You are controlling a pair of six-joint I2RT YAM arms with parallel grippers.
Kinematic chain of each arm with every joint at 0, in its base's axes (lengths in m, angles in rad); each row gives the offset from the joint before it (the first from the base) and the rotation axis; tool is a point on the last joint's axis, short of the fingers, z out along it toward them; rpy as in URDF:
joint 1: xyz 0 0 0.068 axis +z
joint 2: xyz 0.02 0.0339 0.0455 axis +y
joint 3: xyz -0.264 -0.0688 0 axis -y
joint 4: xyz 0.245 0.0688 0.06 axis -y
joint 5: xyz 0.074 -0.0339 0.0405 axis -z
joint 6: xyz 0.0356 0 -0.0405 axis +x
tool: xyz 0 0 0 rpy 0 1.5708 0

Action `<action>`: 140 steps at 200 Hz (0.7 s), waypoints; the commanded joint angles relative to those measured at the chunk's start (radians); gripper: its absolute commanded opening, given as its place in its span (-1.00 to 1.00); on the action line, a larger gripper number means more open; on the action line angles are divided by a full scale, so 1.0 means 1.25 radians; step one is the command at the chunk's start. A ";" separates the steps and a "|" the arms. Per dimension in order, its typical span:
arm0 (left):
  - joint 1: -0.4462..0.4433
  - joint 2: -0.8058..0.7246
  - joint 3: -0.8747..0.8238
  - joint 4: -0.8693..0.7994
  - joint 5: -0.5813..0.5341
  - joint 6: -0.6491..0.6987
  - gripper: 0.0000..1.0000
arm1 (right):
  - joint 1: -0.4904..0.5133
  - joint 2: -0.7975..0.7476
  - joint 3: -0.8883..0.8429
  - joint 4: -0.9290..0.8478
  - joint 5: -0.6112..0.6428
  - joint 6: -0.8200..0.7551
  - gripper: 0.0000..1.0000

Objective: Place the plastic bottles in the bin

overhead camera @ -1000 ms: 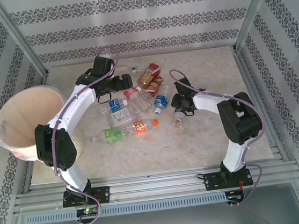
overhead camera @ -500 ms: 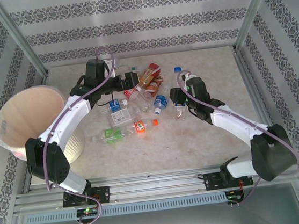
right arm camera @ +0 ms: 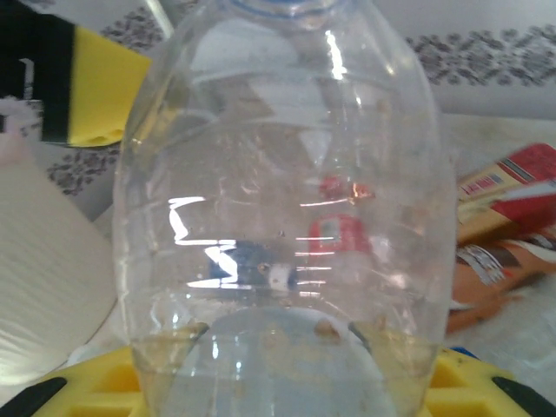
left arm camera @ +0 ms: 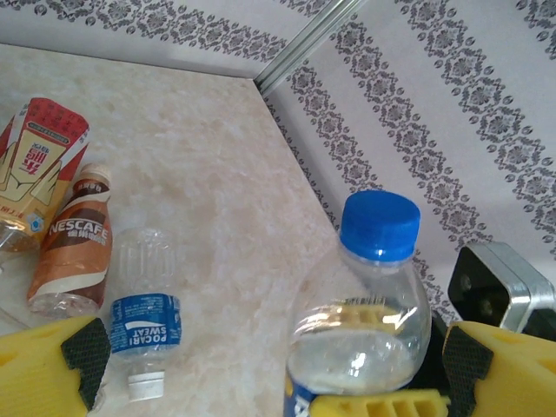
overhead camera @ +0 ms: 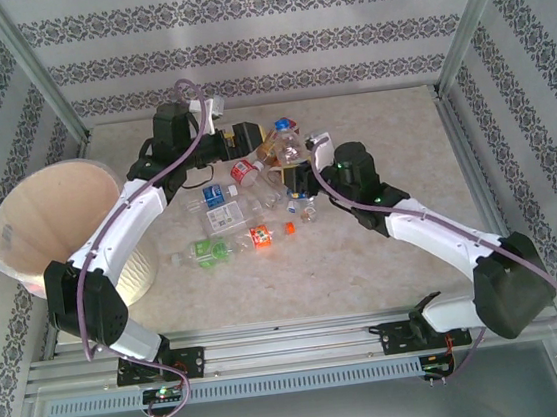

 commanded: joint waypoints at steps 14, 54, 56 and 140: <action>-0.032 0.030 0.058 -0.017 0.029 0.005 0.98 | 0.025 0.055 0.074 0.040 -0.082 -0.061 -0.14; -0.041 0.037 0.036 0.059 0.035 -0.029 1.00 | 0.048 0.098 0.123 0.041 -0.097 -0.068 -0.14; -0.042 0.038 0.037 0.059 0.035 -0.030 1.00 | 0.049 0.099 0.124 0.041 -0.097 -0.067 -0.14; -0.044 0.078 0.038 0.042 0.035 -0.067 0.27 | 0.059 0.102 0.142 0.020 -0.104 -0.084 -0.04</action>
